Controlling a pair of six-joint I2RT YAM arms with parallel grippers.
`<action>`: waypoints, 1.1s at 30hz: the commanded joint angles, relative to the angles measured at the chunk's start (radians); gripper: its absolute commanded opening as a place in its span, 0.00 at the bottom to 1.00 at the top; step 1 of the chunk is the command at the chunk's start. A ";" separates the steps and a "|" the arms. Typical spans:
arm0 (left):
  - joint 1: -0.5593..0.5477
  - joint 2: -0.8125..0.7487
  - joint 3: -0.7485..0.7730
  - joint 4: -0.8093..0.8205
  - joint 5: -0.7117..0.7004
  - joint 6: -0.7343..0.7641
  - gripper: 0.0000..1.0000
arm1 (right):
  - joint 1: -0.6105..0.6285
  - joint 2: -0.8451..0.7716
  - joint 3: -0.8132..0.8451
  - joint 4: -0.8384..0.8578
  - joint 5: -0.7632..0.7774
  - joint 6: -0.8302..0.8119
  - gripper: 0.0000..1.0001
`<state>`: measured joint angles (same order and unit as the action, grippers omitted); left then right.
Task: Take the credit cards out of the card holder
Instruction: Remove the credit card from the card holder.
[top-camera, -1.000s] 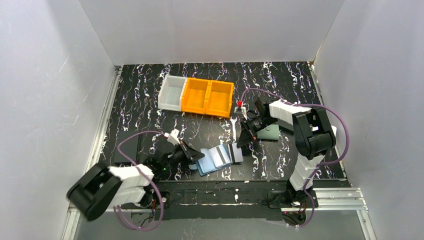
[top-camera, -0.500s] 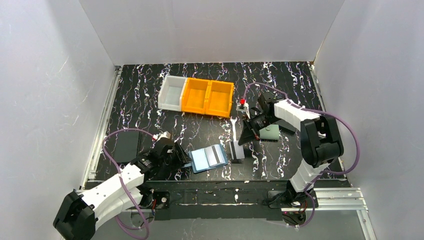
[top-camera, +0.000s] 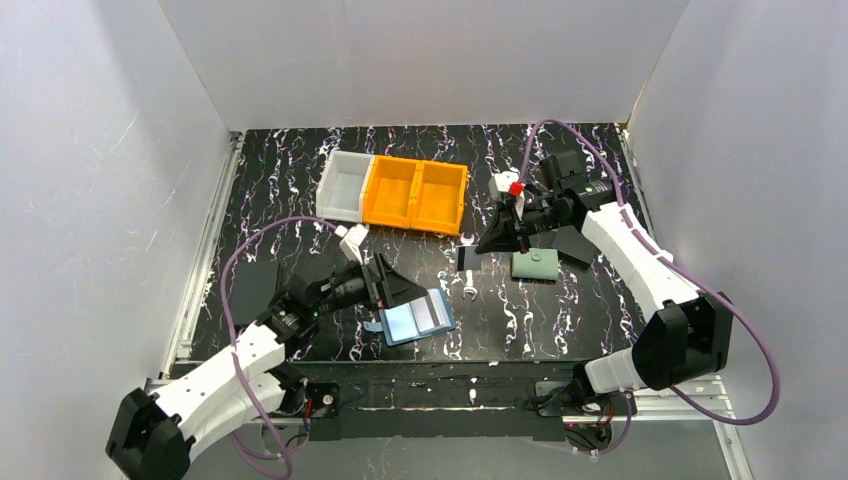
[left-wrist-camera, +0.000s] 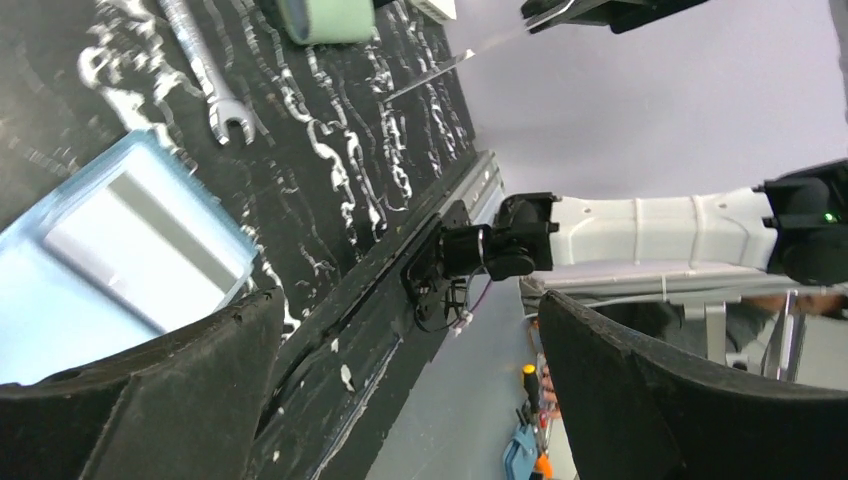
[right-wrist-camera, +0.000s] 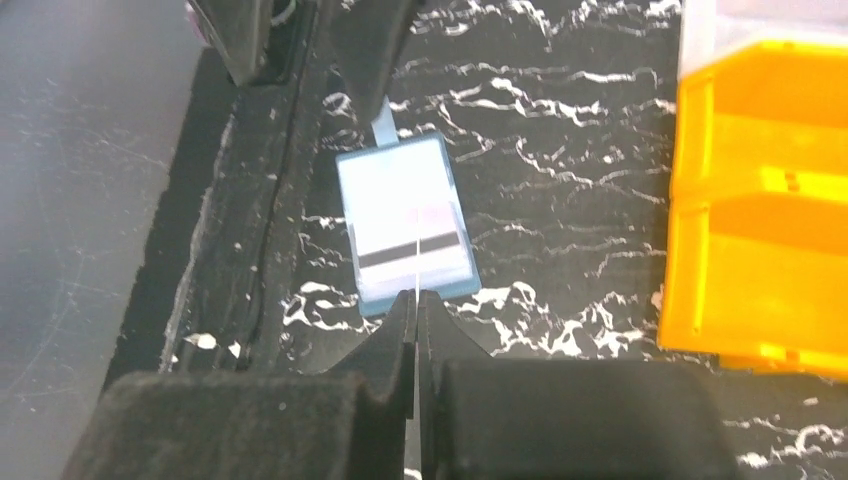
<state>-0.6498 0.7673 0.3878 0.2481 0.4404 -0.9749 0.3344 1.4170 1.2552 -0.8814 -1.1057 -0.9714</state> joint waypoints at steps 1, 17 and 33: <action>-0.007 0.083 0.106 0.179 0.132 0.132 0.98 | 0.012 -0.021 0.021 0.059 -0.147 0.088 0.01; -0.053 0.110 0.031 0.214 -0.221 -0.874 0.92 | 0.057 -0.224 -0.066 0.285 0.148 0.176 0.01; -0.073 0.409 0.283 0.208 -0.223 -1.026 0.97 | 0.298 -0.363 0.078 -0.022 0.630 -0.698 0.01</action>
<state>-0.7166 1.1759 0.6197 0.4339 0.2016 -1.9877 0.5659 1.2263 1.4139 -0.8879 -0.5945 -1.4048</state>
